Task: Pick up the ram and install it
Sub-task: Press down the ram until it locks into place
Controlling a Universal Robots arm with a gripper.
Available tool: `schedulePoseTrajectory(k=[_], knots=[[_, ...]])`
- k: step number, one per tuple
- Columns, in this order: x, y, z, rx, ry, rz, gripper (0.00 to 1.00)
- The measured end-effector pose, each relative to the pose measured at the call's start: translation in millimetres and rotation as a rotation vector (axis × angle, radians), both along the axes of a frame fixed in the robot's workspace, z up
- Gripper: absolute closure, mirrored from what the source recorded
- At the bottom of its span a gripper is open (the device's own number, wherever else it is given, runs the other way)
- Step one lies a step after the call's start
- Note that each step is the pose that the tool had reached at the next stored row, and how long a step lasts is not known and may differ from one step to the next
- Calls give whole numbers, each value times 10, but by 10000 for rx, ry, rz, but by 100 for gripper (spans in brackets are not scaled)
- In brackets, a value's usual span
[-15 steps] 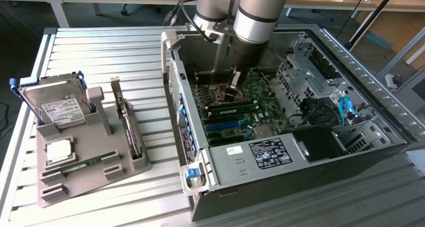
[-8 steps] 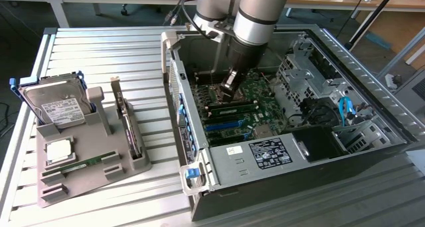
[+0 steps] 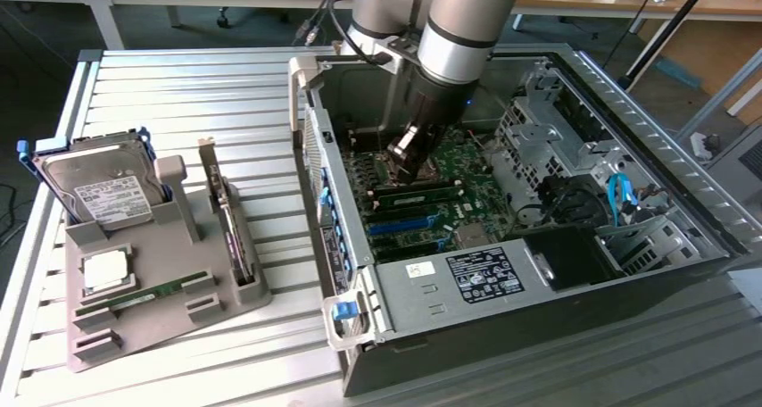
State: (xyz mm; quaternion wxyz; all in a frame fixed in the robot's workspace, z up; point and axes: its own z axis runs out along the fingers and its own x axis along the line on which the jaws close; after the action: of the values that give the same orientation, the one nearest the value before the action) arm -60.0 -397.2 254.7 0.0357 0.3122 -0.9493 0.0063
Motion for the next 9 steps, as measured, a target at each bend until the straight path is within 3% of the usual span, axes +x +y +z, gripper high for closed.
schedulePoseTrajectory(k=[9], knots=[[0,0,-10,-2,-1,-1850,89]])
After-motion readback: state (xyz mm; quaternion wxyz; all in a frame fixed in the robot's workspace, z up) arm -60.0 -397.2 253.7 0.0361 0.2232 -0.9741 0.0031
